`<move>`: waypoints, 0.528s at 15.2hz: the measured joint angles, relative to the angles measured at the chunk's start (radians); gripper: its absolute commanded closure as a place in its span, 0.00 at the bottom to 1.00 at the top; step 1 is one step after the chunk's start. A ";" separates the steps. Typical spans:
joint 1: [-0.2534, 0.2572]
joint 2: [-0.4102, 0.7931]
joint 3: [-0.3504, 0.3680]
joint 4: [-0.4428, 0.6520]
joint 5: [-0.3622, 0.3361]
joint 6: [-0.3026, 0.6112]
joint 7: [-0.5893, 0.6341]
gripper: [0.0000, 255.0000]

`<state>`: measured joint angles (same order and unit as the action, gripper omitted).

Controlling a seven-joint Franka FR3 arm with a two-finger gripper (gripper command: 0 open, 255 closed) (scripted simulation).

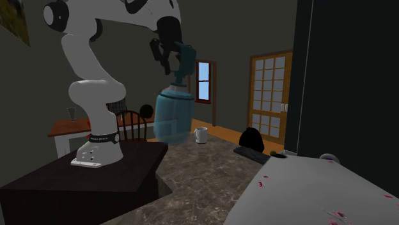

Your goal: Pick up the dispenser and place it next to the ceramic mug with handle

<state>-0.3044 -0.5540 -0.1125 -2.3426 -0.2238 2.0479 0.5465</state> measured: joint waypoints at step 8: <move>0.004 -0.001 0.007 0.103 0.011 -0.103 -0.015 1.00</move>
<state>-0.3003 -0.5546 -0.1055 -2.2396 -0.2127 1.9450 0.5319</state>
